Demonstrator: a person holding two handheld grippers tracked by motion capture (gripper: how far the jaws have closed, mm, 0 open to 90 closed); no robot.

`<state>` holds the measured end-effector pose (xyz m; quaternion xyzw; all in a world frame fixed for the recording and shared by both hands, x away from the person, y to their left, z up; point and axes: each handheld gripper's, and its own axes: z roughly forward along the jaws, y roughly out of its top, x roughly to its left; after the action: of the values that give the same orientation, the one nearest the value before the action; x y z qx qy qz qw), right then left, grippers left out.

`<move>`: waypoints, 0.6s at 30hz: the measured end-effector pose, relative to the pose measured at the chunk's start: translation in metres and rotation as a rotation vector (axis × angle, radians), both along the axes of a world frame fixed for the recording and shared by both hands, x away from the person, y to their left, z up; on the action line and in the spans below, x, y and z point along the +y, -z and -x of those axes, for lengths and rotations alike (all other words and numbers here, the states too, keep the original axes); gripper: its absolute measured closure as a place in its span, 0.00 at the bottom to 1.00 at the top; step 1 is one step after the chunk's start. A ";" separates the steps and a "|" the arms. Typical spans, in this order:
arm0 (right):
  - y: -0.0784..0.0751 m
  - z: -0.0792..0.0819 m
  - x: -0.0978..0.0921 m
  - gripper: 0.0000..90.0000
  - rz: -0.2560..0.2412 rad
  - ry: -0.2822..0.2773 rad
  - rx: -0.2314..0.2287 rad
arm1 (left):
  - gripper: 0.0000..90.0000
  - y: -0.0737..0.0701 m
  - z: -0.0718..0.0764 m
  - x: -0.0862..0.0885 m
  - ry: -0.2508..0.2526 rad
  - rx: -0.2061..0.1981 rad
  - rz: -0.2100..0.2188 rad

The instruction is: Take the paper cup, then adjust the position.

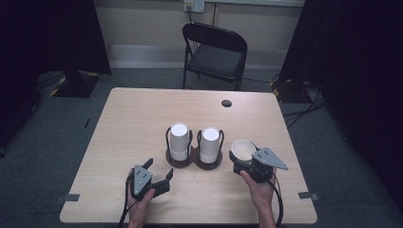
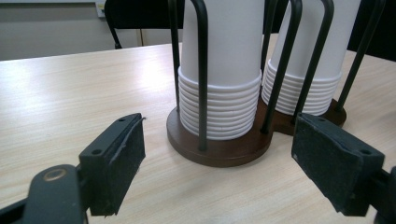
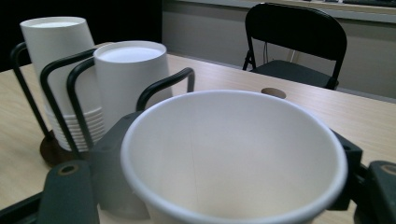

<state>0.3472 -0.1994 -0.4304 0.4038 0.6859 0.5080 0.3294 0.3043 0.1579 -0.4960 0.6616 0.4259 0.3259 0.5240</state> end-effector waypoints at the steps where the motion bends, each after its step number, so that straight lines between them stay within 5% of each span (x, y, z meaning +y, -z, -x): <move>1: -0.001 -0.002 -0.001 0.25 0.000 0.003 0.001 | 0.19 0.000 0.001 0.000 -0.005 -0.005 -0.003; 10: -0.007 -0.022 -0.008 0.25 -0.025 0.035 0.001 | 0.18 0.000 0.005 -0.004 -0.019 -0.042 -0.033; 18: -0.009 -0.042 -0.011 0.25 -0.036 0.047 0.007 | 0.18 0.001 0.005 -0.001 -0.020 -0.051 -0.012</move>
<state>0.3888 -0.2101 -0.4213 0.4274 0.6681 0.5109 0.3316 0.2991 0.1567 -0.4968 0.6521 0.4170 0.3505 0.5273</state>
